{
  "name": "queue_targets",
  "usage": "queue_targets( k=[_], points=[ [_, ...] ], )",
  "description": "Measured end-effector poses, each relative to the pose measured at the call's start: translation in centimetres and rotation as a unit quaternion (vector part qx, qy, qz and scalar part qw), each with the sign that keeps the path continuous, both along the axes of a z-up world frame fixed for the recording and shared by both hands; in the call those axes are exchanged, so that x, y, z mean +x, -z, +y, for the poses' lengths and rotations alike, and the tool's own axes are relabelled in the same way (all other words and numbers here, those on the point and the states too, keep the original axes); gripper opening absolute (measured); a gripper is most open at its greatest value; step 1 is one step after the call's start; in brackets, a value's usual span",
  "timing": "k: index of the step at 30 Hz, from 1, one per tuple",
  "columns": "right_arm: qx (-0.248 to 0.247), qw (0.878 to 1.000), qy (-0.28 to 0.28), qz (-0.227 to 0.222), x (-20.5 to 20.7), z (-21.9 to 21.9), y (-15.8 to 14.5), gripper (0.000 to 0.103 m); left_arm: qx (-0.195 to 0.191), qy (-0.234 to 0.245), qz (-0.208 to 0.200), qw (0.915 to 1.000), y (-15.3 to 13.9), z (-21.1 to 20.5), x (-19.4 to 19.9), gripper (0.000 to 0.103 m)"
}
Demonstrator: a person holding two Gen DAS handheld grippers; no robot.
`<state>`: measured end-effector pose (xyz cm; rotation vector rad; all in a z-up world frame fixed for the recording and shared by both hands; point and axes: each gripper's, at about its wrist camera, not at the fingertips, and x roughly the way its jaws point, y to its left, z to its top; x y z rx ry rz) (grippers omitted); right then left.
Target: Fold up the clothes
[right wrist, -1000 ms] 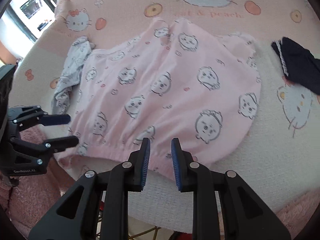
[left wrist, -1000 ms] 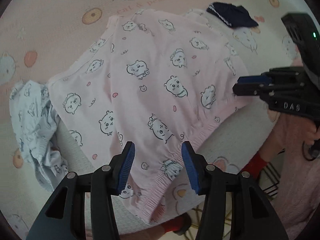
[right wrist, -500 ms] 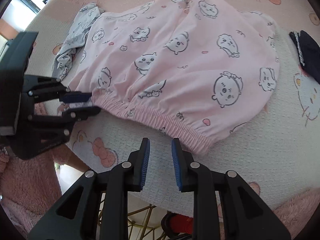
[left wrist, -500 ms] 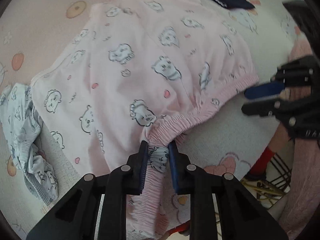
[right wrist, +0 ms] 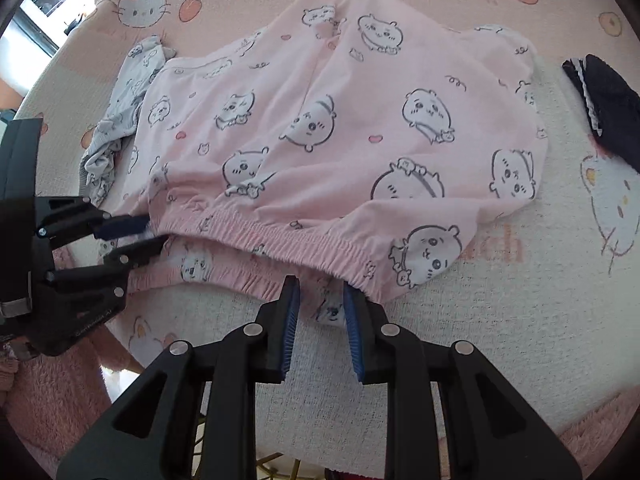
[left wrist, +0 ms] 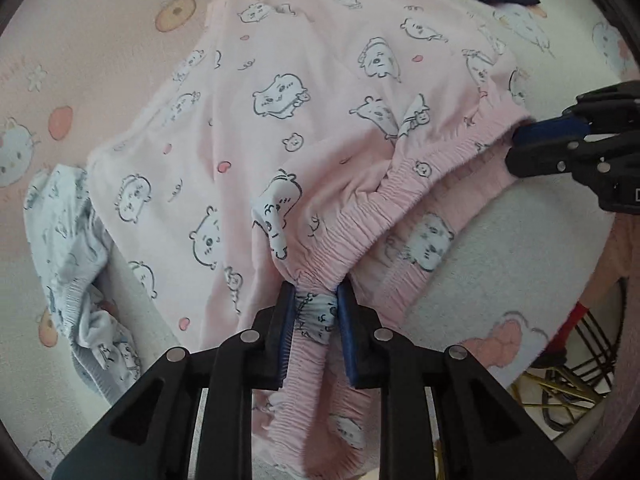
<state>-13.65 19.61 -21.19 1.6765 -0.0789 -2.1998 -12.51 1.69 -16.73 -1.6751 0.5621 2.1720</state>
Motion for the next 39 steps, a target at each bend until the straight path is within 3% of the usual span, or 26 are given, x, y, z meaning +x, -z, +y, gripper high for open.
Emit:
queue_targets(
  k=[2,4,7,8,10,11,13,15,17,18,20,24,26,27,29,32,35,37,39],
  points=[
    [-0.041,0.999,-0.002,-0.007,0.6,0.4,-0.7,0.022,0.075,-0.037,-0.036,0.9958,-1.2,-1.4,-0.5,0.028],
    [-0.088,0.996,-0.002,-0.003,1.3,0.9,-1.7,0.023,0.153,-0.085,-0.053,0.9831,-2.8,-3.5,-1.0,0.034],
    [-0.100,0.993,0.012,0.055,1.8,1.7,-3.9,0.025,0.256,-0.122,-0.049,0.9578,-5.3,-6.0,-0.5,0.045],
    [-0.091,0.993,0.029,0.063,1.4,1.7,-3.9,0.027,0.268,-0.130,-0.041,0.9537,-5.4,-6.4,-0.2,0.045],
    [-0.070,0.993,0.062,0.077,0.6,1.8,-3.7,0.030,0.240,-0.161,-0.025,0.9570,-4.6,-7.0,-0.1,0.045],
    [-0.039,0.995,0.073,0.062,-0.1,1.2,-2.7,0.030,0.220,-0.174,-0.031,0.9594,-3.7,-7.2,-0.3,0.045],
    [0.010,0.997,0.076,0.012,-1.0,1.4,-0.2,0.031,0.218,-0.206,-0.060,0.9520,-1.6,-8.1,-0.3,0.045],
    [0.016,0.997,0.077,0.001,-0.9,1.6,0.3,0.030,0.198,-0.234,-0.085,0.9481,0.2,-8.8,-0.3,0.045],
    [0.022,0.997,0.074,-0.006,-0.6,1.7,0.5,0.030,0.147,-0.231,-0.095,0.9569,2.0,-8.4,0.0,0.045],
    [0.026,0.997,0.071,-0.008,-0.4,1.7,0.6,0.032,0.144,-0.224,-0.085,0.9601,1.8,-8.2,0.2,0.045],
    [0.029,0.997,0.069,-0.014,0.0,1.9,0.6,0.033,0.150,-0.219,-0.088,0.9599,1.3,-7.9,0.4,0.045],
    [0.035,0.996,0.083,-0.013,0.5,2.6,0.2,0.033,0.217,-0.253,-0.077,0.9395,-0.2,-9.5,1.4,0.045],
    [0.021,0.995,0.093,0.000,0.8,3.1,-0.6,0.033,0.218,-0.283,-0.062,0.9319,-0.8,-10.8,2.0,0.045],
    [0.004,0.995,0.104,0.009,0.9,3.6,-1.1,0.033,0.219,-0.304,-0.065,0.9249,-0.9,-11.5,2.4,0.045],
    [-0.030,0.991,0.126,0.024,1.0,4.5,-2.0,0.034,0.229,-0.355,-0.093,0.9013,0.0,-12.7,3.2,0.045],
    [-0.084,0.982,0.170,-0.012,0.8,6.5,-1.1,0.034,0.255,-0.398,-0.122,0.8726,1.9,-13.2,5.4,0.045],
    [-0.152,0.965,0.204,-0.061,0.8,7.7,0.5,0.036,0.255,-0.412,-0.126,0.8657,2.3,-13.2,6.4,0.045],
    [-0.175,0.960,0.207,-0.064,0.8,7.4,0.7,0.036,0.273,-0.446,-0.109,0.8454,1.9,-14.1,6.6,0.045],
    [-0.160,0.964,0.206,-0.050,0.3,7.0,0.5,0.036,0.308,-0.483,-0.099,0.8135,1.8,-15.9,7.1,0.045]
  ],
)
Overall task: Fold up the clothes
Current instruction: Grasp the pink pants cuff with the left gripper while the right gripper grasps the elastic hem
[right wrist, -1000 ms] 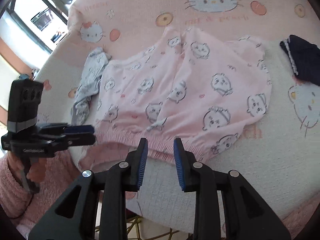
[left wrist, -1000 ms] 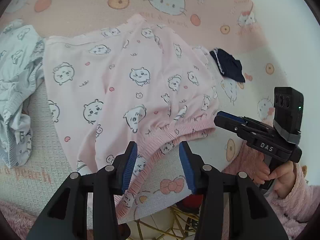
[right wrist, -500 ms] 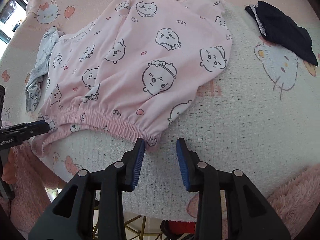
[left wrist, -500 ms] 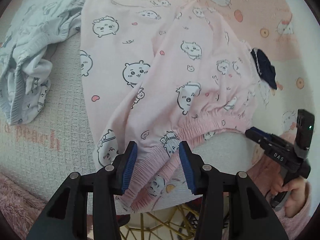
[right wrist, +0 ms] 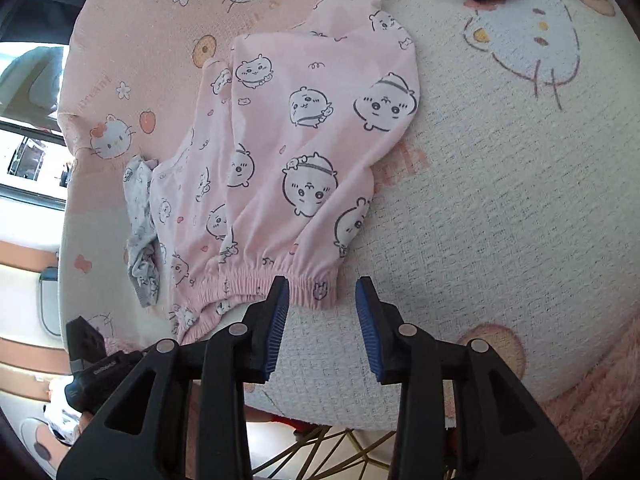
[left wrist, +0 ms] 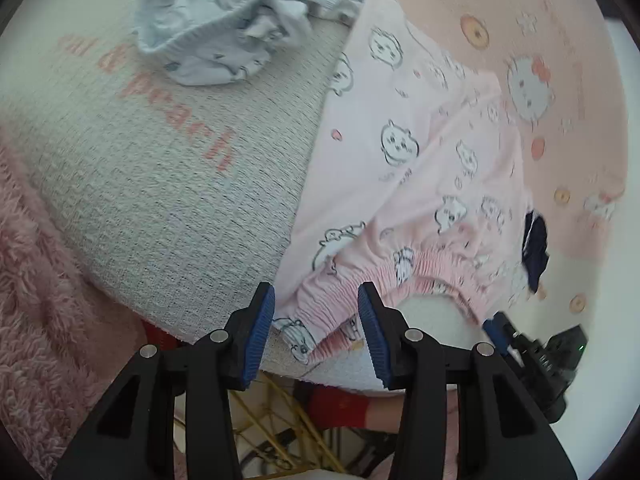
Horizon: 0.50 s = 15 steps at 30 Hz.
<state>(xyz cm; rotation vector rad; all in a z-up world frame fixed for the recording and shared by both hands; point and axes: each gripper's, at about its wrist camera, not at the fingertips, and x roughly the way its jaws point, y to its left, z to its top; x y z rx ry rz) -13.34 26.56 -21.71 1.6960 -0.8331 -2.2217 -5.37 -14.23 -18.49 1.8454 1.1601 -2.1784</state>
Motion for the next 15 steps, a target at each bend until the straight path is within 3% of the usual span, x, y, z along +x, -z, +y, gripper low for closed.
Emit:
queue_targets(
  k=[3,5,8,9,15],
  points=[
    [-0.007,1.000,-0.011,-0.005,-0.3,-0.5,0.6,0.036,0.023,-0.044,0.003,0.9988,0.3,-2.0,0.6,0.045],
    [-0.005,0.999,-0.028,-0.016,-0.2,-1.0,1.2,0.036,0.023,-0.037,-0.005,0.9991,0.7,-1.9,0.3,0.045],
    [0.056,0.997,-0.056,-0.006,-0.1,-1.5,1.4,0.023,0.006,-0.014,-0.014,0.9998,1.0,-1.2,0.0,0.045],
    [0.089,0.994,-0.070,-0.002,-0.2,-2.0,1.2,0.013,0.001,-0.006,-0.016,0.9998,1.1,-1.0,-0.1,0.045],
    [0.197,0.973,-0.113,0.031,1.0,-3.5,0.0,0.007,0.001,0.016,-0.005,0.9999,0.6,-1.0,-0.3,0.045]
  ],
)
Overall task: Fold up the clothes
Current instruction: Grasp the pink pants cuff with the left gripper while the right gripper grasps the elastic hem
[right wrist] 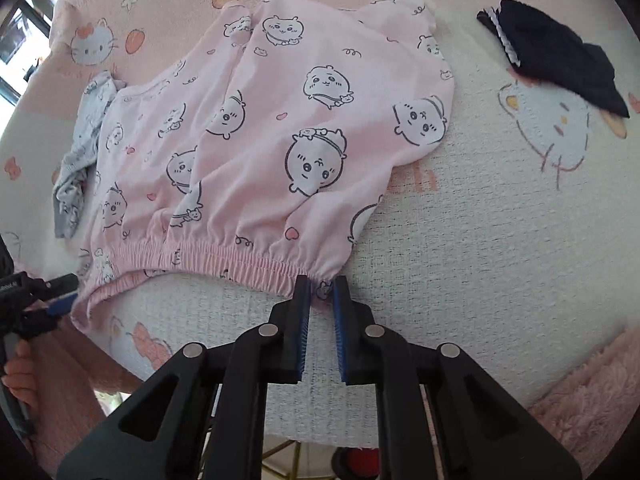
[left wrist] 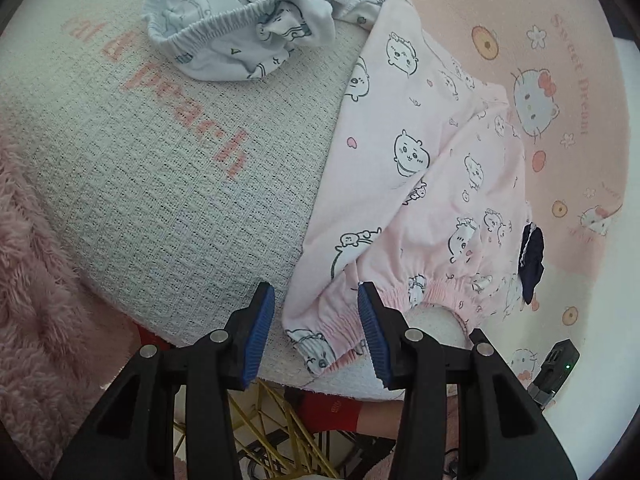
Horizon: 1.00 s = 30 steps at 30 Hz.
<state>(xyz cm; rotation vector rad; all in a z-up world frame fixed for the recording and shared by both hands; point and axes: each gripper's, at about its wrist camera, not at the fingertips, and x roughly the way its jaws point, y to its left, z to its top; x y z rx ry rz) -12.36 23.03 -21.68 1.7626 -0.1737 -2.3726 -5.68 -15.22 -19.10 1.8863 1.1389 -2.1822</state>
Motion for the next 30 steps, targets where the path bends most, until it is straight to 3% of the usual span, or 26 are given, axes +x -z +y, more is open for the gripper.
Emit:
queue_targets(
  k=[4,9,11,13,16,17,19,24,27,30],
  points=[
    [0.035,0.999,0.032,0.010,0.5,1.4,-0.6,0.003,-0.014,0.025,0.008,0.9995,-0.6,0.8,-0.3,0.045],
    [-0.130,0.990,0.054,0.003,0.3,3.3,-1.0,0.006,-0.028,0.045,-0.004,0.9986,-0.4,1.5,-0.4,0.045],
    [-0.161,0.985,0.052,-0.002,0.2,3.1,-0.9,0.014,-0.021,0.040,-0.002,0.9990,-0.4,1.3,-0.3,0.045],
    [-0.167,0.984,0.052,-0.016,-0.3,2.6,-0.1,0.030,-0.017,0.040,0.001,0.9991,-0.5,1.2,-0.3,0.045],
    [-0.180,0.982,0.050,-0.033,-1.2,2.2,1.3,0.030,-0.019,0.044,-0.002,0.9989,-0.5,1.2,-0.2,0.045],
    [-0.173,0.984,0.043,-0.029,-1.5,1.9,1.4,0.027,-0.020,0.045,-0.004,0.9988,-0.4,1.2,-0.1,0.045],
    [-0.138,0.990,0.026,-0.018,-1.6,1.1,1.5,0.000,-0.022,0.047,-0.003,0.9987,-0.5,1.1,-0.1,0.045],
    [-0.027,1.000,0.002,0.015,-0.7,0.1,0.6,0.000,-0.025,0.037,0.004,0.9990,-0.9,0.8,-0.1,0.045],
    [-0.044,0.998,0.037,0.005,-0.5,1.8,0.6,0.000,-0.022,0.034,0.006,0.9992,-1.0,0.7,-0.1,0.045],
    [-0.126,0.988,0.086,0.002,-0.3,4.2,0.2,0.006,-0.023,0.041,0.004,0.9989,-0.9,1.1,-0.2,0.045]
  ],
)
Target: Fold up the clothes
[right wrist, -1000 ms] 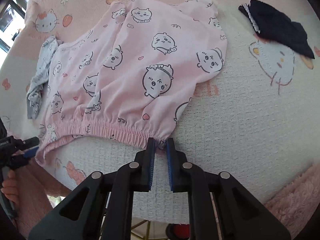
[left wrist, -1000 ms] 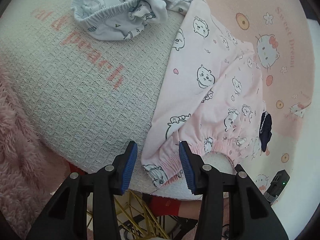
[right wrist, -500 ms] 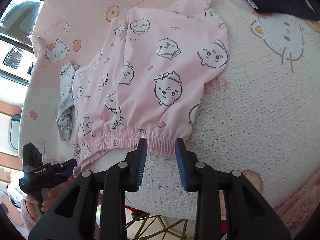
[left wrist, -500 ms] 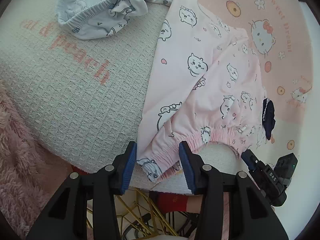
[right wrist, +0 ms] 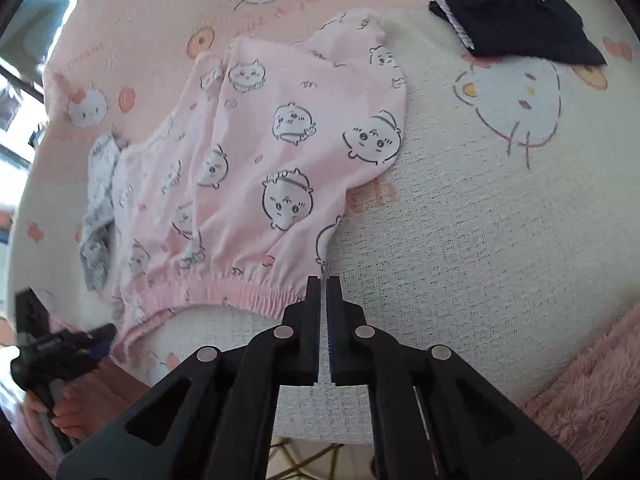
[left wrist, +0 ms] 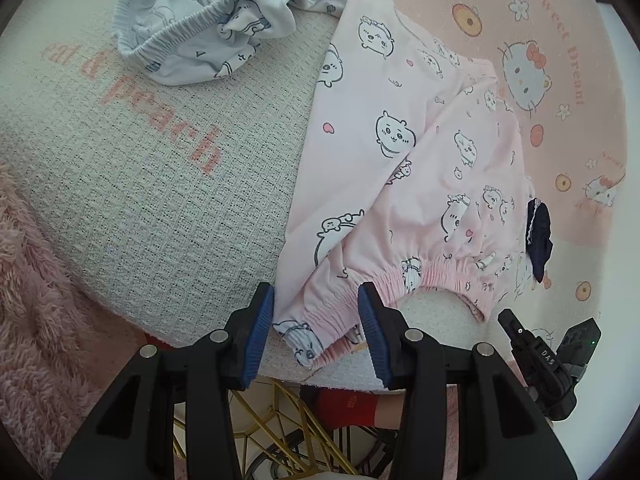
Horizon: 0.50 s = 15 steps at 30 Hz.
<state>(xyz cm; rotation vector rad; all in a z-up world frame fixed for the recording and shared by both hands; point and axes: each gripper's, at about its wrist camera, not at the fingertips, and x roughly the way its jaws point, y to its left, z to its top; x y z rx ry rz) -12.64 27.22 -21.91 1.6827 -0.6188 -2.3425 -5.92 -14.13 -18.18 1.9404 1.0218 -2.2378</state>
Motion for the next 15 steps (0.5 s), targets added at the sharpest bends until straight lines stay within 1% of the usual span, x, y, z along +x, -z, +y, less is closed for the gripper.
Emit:
queue_targets(
  k=[2,3,5,6,8,9,10,11,12,15],
  points=[
    [-0.065,0.998,0.009,-0.012,-0.1,0.5,0.5,0.016,-0.003,0.006,-0.001,1.0000,0.0,0.2,-0.1,0.045],
    [-0.082,0.996,0.007,-0.018,-0.1,0.7,0.7,0.025,-0.004,0.008,-0.002,1.0000,0.0,0.3,-0.1,0.045],
    [-0.076,0.997,-0.004,-0.033,-0.3,0.1,1.0,0.032,-0.004,0.010,-0.003,0.9999,0.0,0.3,-0.1,0.045],
    [-0.065,0.997,-0.012,-0.037,-0.3,-0.3,1.3,0.036,-0.004,0.010,-0.003,0.9999,0.0,0.2,0.0,0.045],
    [-0.042,0.998,-0.029,-0.044,-0.3,-1.0,1.9,0.037,-0.002,0.008,-0.003,1.0000,0.1,0.3,0.0,0.045],
    [-0.032,0.998,-0.036,-0.047,-0.4,-1.4,2.2,0.037,0.000,0.007,-0.003,1.0000,0.1,0.3,-0.1,0.045],
    [-0.031,0.998,-0.038,-0.040,-0.7,-1.6,2.1,0.031,0.001,0.005,-0.003,1.0000,0.2,0.3,-0.1,0.045],
    [-0.027,0.998,-0.038,-0.034,-1.0,-1.7,2.2,0.024,0.004,0.003,-0.003,1.0000,0.1,0.2,0.0,0.045],
    [-0.018,0.999,-0.033,-0.031,-1.2,-1.6,2.3,0.010,0.007,0.000,-0.002,1.0000,0.1,0.1,0.0,0.045],
    [-0.011,0.999,-0.027,-0.021,-1.2,-1.3,2.2,0.008,0.017,-0.010,0.007,0.9998,-0.3,-0.6,0.3,0.045]
  ],
)
